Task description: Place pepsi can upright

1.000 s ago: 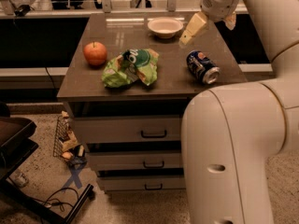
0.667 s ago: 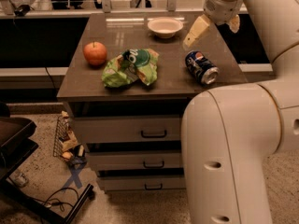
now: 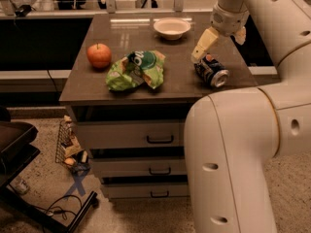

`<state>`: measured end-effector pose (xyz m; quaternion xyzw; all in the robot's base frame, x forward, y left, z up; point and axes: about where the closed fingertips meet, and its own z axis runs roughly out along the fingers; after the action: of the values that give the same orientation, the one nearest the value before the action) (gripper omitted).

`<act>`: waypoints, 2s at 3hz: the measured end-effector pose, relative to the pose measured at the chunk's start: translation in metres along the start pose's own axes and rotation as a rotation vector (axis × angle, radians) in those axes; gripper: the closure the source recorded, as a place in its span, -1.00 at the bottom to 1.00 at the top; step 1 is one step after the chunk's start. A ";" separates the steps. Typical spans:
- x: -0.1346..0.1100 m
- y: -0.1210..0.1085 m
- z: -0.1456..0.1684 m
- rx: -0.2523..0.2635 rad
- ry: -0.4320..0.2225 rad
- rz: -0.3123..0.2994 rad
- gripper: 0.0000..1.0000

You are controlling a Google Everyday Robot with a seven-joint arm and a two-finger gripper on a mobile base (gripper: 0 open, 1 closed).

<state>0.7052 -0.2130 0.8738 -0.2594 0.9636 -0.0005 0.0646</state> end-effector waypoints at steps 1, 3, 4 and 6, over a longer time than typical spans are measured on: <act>-0.010 -0.004 0.004 0.014 -0.032 -0.001 -1.00; -0.010 -0.008 0.038 0.007 0.019 0.059 -1.00; 0.000 -0.015 0.043 0.022 0.049 0.091 -1.00; 0.028 -0.022 0.022 0.038 0.025 0.056 -0.48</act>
Offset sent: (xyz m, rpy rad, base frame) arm 0.0145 0.0112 -0.0229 0.0241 0.0469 -0.0244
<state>0.6946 -0.2454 0.8489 -0.2308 0.9711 -0.0202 0.0575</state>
